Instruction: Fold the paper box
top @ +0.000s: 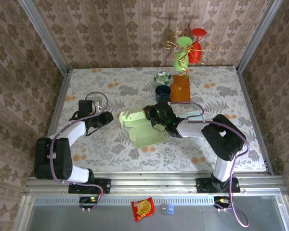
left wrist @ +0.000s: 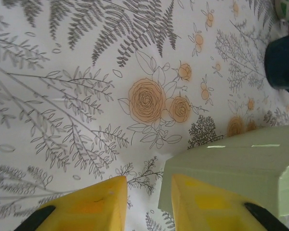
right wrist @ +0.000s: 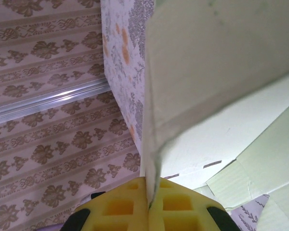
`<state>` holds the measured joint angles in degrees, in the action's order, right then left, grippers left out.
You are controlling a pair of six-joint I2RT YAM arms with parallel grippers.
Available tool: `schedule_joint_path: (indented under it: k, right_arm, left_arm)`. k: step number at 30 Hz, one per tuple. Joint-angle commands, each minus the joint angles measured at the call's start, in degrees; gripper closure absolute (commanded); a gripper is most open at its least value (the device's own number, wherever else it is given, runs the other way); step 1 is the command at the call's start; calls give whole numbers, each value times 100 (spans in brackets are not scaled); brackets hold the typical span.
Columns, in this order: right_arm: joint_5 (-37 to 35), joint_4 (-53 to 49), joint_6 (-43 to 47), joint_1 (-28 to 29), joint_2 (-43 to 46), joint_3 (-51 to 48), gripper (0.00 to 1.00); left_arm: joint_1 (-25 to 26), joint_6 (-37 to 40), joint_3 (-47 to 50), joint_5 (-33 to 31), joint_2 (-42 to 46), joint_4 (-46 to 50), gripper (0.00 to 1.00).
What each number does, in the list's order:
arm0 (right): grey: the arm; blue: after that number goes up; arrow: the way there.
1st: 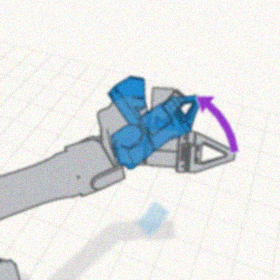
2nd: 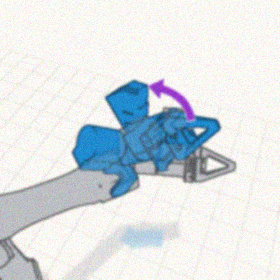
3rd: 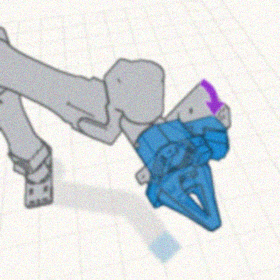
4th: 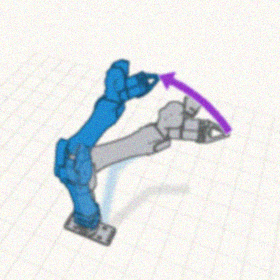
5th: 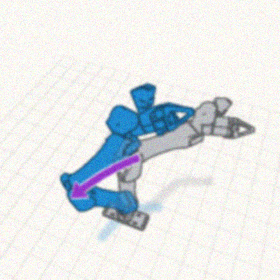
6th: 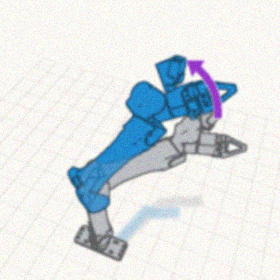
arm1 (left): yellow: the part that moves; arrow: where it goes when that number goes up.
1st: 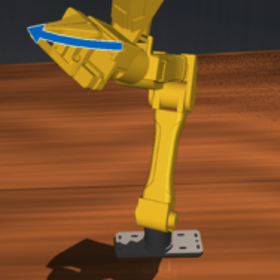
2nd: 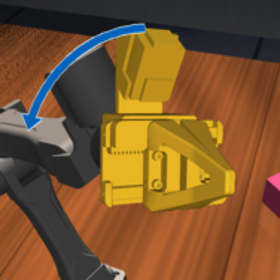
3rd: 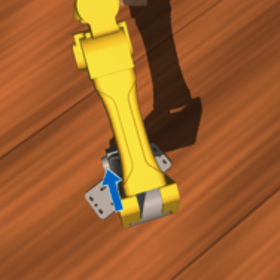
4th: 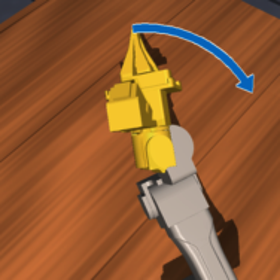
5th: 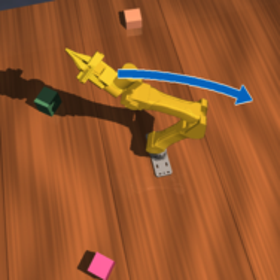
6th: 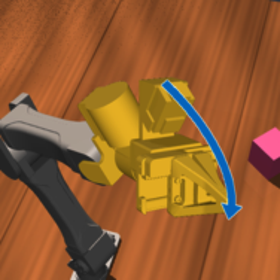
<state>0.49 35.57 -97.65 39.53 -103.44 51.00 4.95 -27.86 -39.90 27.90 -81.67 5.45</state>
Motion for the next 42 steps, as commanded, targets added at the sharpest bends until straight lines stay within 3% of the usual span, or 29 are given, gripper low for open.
schedule_joint_path:
  k: [1,19,35,42]
  right_arm:
    - [51,266,119,6,-213,-152,100]
    - [208,161,91,11,-296,-11,100]
    - [232,196,90,51,-318,-92,100]
    - [207,293,117,84,-346,-142,100]
  left_arm:
    - [102,594,169,356,-55,-579,69]
    - [1117,1736,309,62,-207,-796,61]
    - [1686,1775,213,-531,-264,-789,55]
    - [1874,1747,231,-674,-314,-892,59]
